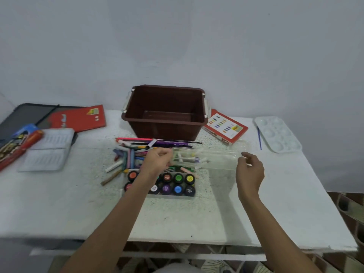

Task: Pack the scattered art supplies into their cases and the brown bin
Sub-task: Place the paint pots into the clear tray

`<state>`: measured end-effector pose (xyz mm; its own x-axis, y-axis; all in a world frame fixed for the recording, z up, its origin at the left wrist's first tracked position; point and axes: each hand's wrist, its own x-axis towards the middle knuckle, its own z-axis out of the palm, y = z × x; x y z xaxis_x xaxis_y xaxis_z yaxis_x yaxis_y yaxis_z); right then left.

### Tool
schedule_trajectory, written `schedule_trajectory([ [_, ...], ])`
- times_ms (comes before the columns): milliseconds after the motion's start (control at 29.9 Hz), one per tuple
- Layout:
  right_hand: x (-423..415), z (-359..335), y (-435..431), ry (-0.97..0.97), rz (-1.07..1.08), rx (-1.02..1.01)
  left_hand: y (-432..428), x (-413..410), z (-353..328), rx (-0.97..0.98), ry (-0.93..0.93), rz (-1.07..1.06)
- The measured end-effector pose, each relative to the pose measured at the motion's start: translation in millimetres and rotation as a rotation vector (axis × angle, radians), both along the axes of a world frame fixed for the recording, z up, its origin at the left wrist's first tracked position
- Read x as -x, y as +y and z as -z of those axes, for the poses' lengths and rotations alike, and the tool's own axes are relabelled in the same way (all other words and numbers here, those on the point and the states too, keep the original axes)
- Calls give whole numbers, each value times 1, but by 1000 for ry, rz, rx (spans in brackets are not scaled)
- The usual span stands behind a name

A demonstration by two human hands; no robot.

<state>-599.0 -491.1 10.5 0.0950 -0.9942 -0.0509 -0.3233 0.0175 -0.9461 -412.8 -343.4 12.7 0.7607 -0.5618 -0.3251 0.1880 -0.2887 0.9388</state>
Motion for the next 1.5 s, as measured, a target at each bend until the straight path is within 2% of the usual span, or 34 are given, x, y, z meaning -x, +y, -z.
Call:
schedule_trajectory([
  [267,-45,13,62,92,-165,-62,79,-34,5,-257,-348,-40],
  [434,-54,22,86,135,-223,-46,113,-39,4,-353,-456,-66],
  [702,-50,27,100,105,-229,-54,131,-42,15,-239,-324,-69],
  [869,-49,21,103,17,-218,-43,131,-38,10,-146,-399,-101],
  [1002,-47,14,103,-129,-214,-44,128,-32,1,-42,-451,-185],
  [1203,-45,10,104,-246,-200,-39,127,-27,1,42,-449,-292],
  [1370,-43,19,104,-153,-219,11,129,-24,8,32,-435,-307],
  [1504,-39,26,103,-63,-273,82,131,-27,19,6,-440,-194],
])
